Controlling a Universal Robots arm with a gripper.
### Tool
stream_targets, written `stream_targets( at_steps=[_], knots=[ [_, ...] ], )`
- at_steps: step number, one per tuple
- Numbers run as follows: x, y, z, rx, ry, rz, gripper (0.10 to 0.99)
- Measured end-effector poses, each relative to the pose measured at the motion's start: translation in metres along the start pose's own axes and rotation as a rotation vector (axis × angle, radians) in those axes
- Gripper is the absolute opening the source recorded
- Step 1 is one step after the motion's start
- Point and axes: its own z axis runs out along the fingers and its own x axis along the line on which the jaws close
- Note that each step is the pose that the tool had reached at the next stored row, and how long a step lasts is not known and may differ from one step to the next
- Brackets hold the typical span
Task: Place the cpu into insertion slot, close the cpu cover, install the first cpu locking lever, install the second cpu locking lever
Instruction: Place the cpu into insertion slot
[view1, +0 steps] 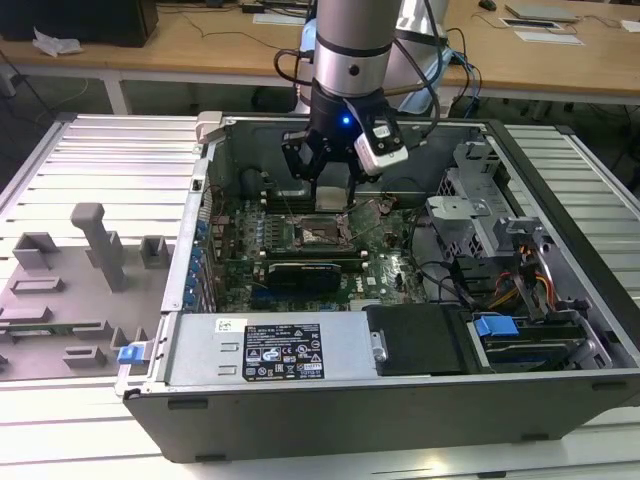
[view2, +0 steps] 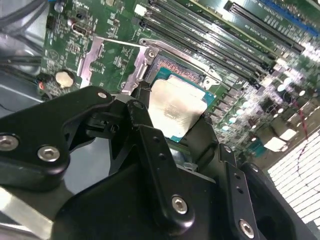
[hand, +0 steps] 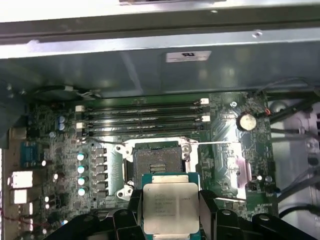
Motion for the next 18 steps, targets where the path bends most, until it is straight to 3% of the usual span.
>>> stream_targets(
  at_steps=[5,9,18],
  knots=[
    [0.0,-0.0001,0.0006,0.0,-0.0089,0.098,0.541],
    [0.0,-0.0001,0.0013,-0.001,-0.0204,0.226,0.541],
    [0.0,-0.0002,0.0024,-0.002,-0.0366,0.405,0.541]
  ],
)
